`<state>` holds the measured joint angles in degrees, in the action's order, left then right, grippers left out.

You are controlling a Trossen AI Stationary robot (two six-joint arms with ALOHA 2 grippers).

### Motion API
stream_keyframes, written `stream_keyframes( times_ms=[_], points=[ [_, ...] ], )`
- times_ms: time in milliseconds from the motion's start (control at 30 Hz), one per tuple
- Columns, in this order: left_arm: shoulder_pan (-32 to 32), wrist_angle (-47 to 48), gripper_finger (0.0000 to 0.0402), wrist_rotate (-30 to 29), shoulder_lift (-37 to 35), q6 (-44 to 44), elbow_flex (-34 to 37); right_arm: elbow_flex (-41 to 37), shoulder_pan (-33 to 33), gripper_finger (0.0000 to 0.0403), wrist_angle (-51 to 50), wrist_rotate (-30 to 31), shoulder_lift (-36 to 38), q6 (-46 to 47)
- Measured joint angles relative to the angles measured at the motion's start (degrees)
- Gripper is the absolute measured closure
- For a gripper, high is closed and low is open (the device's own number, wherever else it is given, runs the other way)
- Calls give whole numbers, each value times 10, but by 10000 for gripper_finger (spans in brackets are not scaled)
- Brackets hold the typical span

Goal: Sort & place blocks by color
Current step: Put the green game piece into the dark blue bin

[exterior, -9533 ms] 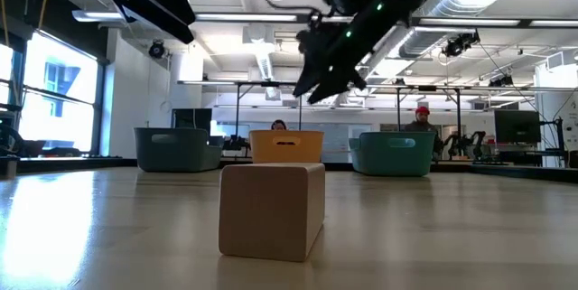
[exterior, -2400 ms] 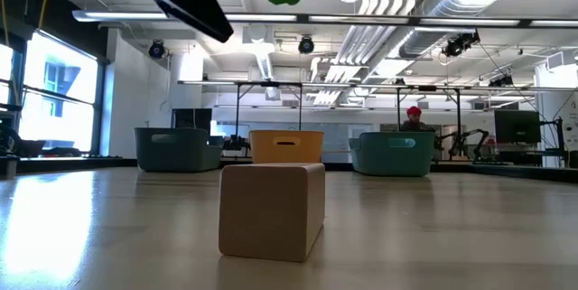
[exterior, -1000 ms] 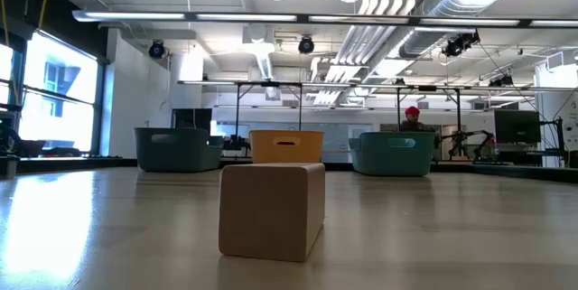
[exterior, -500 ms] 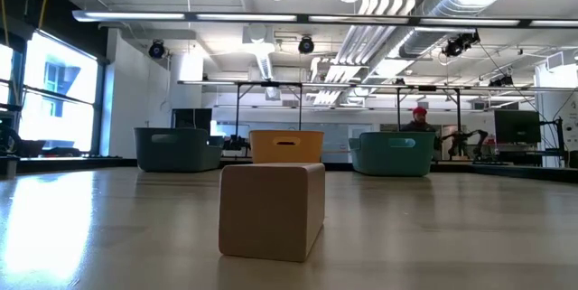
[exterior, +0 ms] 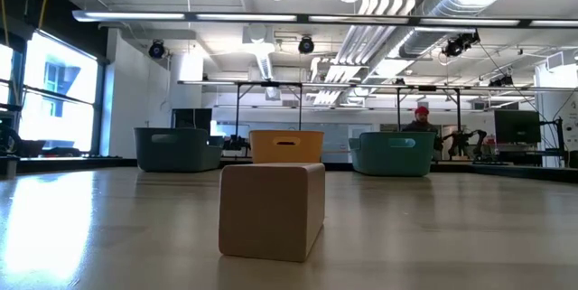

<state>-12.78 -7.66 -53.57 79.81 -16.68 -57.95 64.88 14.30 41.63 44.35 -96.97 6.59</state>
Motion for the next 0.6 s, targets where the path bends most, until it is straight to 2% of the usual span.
stream_keyframes(
  times_ms=[233,433,600],
  points=[
    [1,7,179,-4,-1,-15,0,0,-9,257,-5,-49,0,-67],
    [2,27,179,-48,-1,-5,0,-1,-11,257,-5,-87,0,-68],
    [3,33,179,-30,1,15,0,0,-9,257,2,-120,0,-57]
  ],
)
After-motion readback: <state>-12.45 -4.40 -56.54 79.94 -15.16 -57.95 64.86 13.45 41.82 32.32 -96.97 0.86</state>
